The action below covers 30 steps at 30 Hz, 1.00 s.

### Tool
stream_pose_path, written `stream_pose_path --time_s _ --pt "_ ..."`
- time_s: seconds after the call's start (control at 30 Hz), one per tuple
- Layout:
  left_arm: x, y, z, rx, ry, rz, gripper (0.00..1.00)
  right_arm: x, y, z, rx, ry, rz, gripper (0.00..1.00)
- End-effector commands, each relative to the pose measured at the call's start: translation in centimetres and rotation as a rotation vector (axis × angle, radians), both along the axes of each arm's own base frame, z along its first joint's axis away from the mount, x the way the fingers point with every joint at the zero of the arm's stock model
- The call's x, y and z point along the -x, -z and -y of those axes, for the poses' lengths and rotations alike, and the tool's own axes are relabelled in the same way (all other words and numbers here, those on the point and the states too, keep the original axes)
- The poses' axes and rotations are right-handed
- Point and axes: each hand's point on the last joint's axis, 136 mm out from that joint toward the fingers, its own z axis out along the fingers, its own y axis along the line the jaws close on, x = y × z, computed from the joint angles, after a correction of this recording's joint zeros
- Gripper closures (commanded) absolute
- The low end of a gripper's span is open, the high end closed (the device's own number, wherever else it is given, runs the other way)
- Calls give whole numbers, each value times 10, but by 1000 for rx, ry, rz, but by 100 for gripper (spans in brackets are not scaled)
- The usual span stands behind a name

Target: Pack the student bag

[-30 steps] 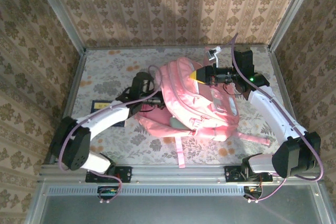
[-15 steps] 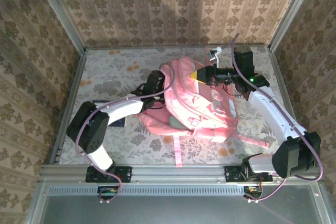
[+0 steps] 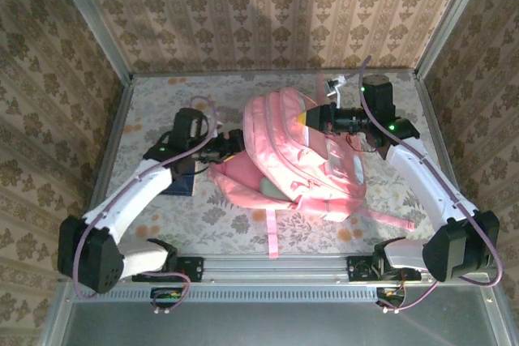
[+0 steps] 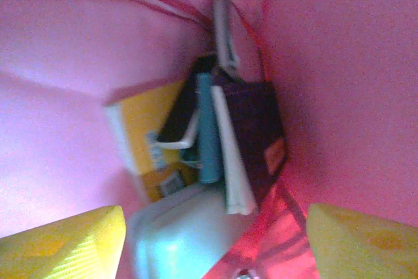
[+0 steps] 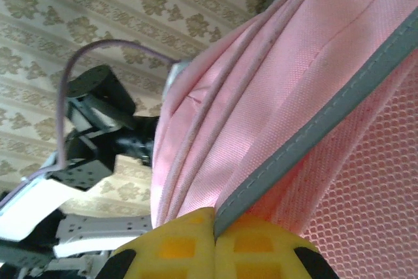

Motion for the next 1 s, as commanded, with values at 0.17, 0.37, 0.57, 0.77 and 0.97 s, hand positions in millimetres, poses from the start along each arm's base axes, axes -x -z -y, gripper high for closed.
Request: stream_pose_path --time_s 0.17,0.37,0.57,0.77,0.97 --pt "-5 31 -117 -198 -382 -34 25 -22 32 15 355 198 109 100" --pt "-21 50 -176 -271 -608 -161 22 -50 95 32 724 374 45 100" --pt "-22 65 -252 -399 -885 -223 20 -73 88 84 957 640 149 100" --pt "-22 90 -294 -468 -1041 -301 19 -78 75 85 969 651 232 82" --pt "-40 105 -315 -533 -1062 -354 18 -71 69 56 887 550 270 48"
